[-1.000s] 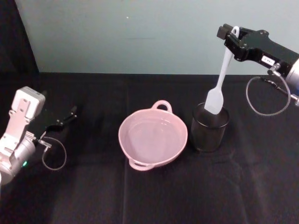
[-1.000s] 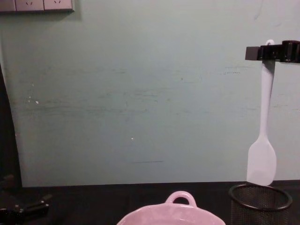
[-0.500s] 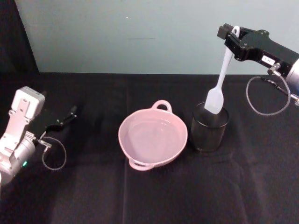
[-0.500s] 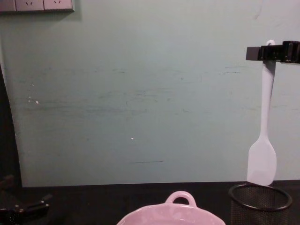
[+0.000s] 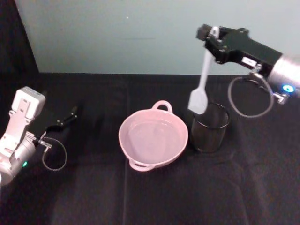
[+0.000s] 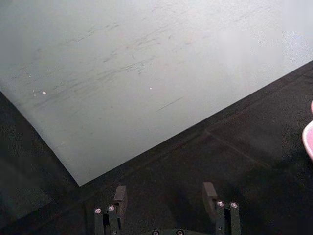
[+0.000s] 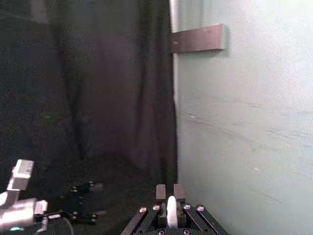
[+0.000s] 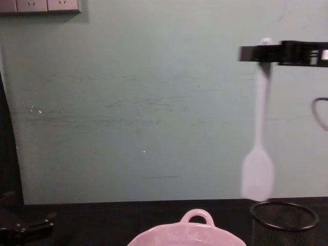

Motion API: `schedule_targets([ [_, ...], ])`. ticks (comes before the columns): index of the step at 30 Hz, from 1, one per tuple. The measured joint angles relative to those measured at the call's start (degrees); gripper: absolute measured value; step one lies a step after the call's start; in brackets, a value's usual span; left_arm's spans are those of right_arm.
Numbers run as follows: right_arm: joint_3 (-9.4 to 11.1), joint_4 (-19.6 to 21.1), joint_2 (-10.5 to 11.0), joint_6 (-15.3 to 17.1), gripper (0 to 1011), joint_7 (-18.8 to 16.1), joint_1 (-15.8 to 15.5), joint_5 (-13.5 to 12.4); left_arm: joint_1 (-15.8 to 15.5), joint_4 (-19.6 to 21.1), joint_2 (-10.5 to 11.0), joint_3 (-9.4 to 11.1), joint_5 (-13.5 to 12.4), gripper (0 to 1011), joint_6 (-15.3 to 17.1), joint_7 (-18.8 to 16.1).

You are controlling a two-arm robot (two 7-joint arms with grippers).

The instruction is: Use the one hand to pick up the spoon and stir the clear water in the bowl.

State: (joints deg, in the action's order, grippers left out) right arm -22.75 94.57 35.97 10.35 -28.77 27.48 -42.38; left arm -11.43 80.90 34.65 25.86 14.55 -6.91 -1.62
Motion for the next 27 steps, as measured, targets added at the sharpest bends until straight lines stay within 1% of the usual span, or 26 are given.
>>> schedule_targets([
  [1,-1.25,-0.78,-0.91,-0.40,108,-0.70,1.07,0.53,0.00,0.00,0.00,0.00,0.00,1011,0.00,0.00],
  [3,-2.46,-1.75,-1.91,-0.93,109,-1.44,2.08,1.08,0.00,0.00,0.00,0.00,0.00,1011,0.00,0.00],
  [4,-3.72,-3.04,-3.06,-1.63,108,-2.22,3.04,1.68,0.00,0.00,0.00,0.00,0.00,1011,0.00,0.00],
  [5,-4.28,-3.61,-3.58,-1.97,109,-2.62,3.42,1.95,0.00,0.00,0.00,0.00,0.00,1011,0.00,0.00],
  [6,-5.44,-5.08,-4.66,-2.68,108,-3.31,4.19,2.51,0.00,0.00,0.00,0.00,0.00,1011,0.00,0.00],
  [9,-6.87,-7.07,-6.14,-3.87,109,-4.52,4.98,3.26,0.00,0.00,0.00,0.00,0.00,1011,0.00,0.00],
  [10,-7.77,-8.37,-7.10,-4.71,108,-5.15,5.32,3.74,0.00,0.00,0.00,0.00,0.00,1011,0.00,0.00],
  [12,-8.50,-9.68,-7.91,-5.78,109,-5.78,5.50,4.23,0.00,0.00,0.00,0.00,0.00,1011,0.00,0.00],
  [13,-9.14,-10.84,-8.77,-6.86,109,-6.41,5.57,4.75,0.00,0.00,0.00,0.00,0.00,1011,0.00,0.00],
  [20,-11.10,-14.85,-11.62,-10.72,109,-8.32,4.97,6.66,0.00,0.00,0.00,0.00,0.00,1011,0.00,0.00],
  [21,-11.10,-14.85,-11.62,-10.72,109,-8.32,4.97,6.66,0.00,0.00,0.00,0.00,0.00,1011,0.00,0.00],
  [23,-11.58,-16.21,-12.67,-11.31,109,-8.94,4.62,7.01,0.00,0.00,0.00,0.00,0.00,1011,0.00,0.00],
  [24,-11.58,-16.21,-12.67,-11.31,108,-8.94,4.62,7.01,0.00,0.00,0.00,0.00,0.00,1011,0.00,0.00],
  [27,-12.13,-17.59,-13.71,-11.23,108,-9.57,4.64,7.15,0.00,0.00,0.00,0.00,0.00,1011,0.00,0.00],
])
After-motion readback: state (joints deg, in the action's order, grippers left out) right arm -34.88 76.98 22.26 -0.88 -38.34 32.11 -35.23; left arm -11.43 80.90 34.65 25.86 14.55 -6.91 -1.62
